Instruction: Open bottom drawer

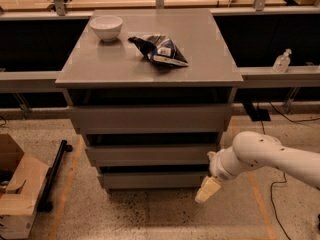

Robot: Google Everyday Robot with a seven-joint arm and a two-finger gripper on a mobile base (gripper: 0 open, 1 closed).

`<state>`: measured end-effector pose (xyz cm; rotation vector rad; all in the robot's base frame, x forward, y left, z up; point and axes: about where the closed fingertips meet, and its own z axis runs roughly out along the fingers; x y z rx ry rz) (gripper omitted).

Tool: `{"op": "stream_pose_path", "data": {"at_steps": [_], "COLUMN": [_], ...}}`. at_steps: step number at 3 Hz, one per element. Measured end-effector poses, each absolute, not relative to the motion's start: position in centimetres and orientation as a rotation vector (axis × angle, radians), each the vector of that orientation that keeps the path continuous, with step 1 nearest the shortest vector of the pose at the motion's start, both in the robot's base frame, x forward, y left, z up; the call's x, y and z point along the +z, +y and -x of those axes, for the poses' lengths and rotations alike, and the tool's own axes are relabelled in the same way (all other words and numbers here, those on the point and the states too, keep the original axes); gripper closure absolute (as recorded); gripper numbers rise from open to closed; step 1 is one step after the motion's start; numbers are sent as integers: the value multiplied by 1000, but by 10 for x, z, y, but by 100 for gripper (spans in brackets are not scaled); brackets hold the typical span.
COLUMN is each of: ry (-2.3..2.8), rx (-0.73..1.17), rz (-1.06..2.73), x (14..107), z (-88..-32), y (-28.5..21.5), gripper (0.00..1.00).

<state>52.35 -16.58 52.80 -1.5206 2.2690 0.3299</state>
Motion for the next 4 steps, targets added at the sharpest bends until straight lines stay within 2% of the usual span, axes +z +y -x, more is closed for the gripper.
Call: {"op": "stream_pose_path", "data": {"at_steps": [2,4], "ry": [2323,2293], "rx": [357,447], "rz": [1500,1448], "x": [509,442], "z": [-515,-531], "y": [-167,-147], "gripper": [0,0]}}
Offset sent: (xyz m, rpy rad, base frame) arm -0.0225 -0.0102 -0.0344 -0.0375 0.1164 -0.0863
